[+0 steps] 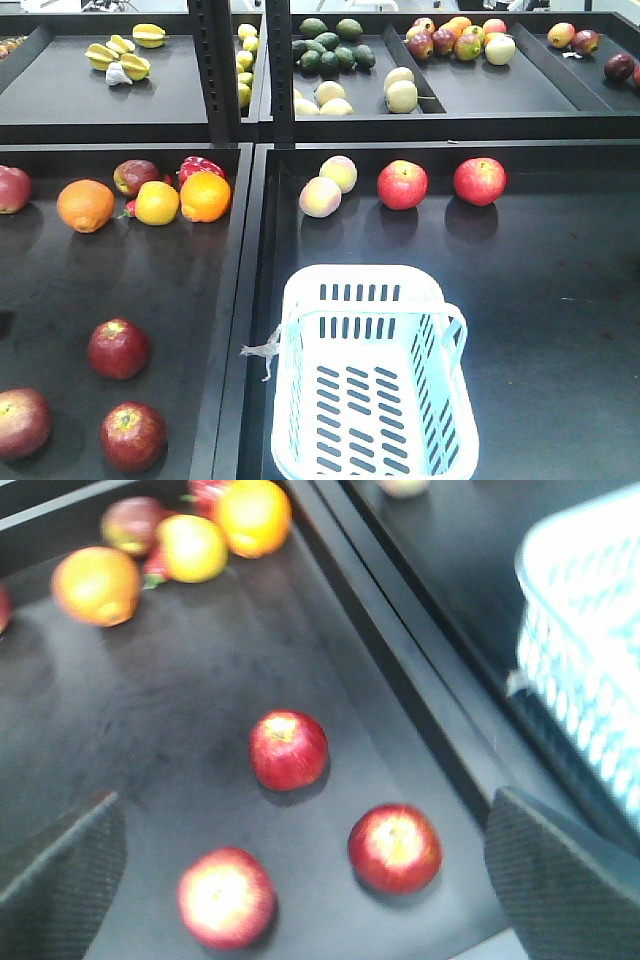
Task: Pick three apples into basket with both arms
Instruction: 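Reach the left gripper to the light-blue basket handle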
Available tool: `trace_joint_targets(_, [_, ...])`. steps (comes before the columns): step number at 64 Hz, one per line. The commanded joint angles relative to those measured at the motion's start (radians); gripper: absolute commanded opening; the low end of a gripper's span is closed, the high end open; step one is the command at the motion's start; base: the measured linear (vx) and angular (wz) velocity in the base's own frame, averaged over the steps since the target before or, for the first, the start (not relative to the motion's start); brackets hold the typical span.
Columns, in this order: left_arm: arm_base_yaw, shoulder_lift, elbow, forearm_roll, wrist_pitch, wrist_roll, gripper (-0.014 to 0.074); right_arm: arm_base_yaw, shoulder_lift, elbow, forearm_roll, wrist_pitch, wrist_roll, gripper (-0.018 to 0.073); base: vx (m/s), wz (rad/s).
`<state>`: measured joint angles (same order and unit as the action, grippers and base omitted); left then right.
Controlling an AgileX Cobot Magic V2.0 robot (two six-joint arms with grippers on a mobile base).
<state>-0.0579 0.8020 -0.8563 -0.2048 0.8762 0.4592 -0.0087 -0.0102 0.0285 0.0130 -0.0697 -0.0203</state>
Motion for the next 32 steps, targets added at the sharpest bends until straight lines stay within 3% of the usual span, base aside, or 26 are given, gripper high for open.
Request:
trace_joint_targets(1, [-0.02, 0.055, -0.032, -0.109, -0.1, 0.185, 0.0688, -0.001, -0.012, 0.014, -0.006, -0.071, -0.004, -0.0009, 0.0, 0.0])
trace_joint_targets(10, [-0.065, 0.146, -0.032, -0.325, -0.166, 0.495, 0.0662, -0.001, -0.012, 0.014, -0.006, -0.071, -0.004, -0.0009, 0.0, 0.0])
trace_joint_targets(18, [-0.119, 0.243, -0.032, -0.442, -0.197, 0.651, 0.0655, -0.001, -0.012, 0.014, -0.006, -0.071, -0.004, -0.0009, 0.0, 0.0])
trace_joint_targets(32, [-0.261, 0.378, -0.034, -0.466, -0.334, 0.81, 0.065, -0.001, -0.012, 0.014, -0.006, -0.071, -0.004, -0.0009, 0.0, 0.0])
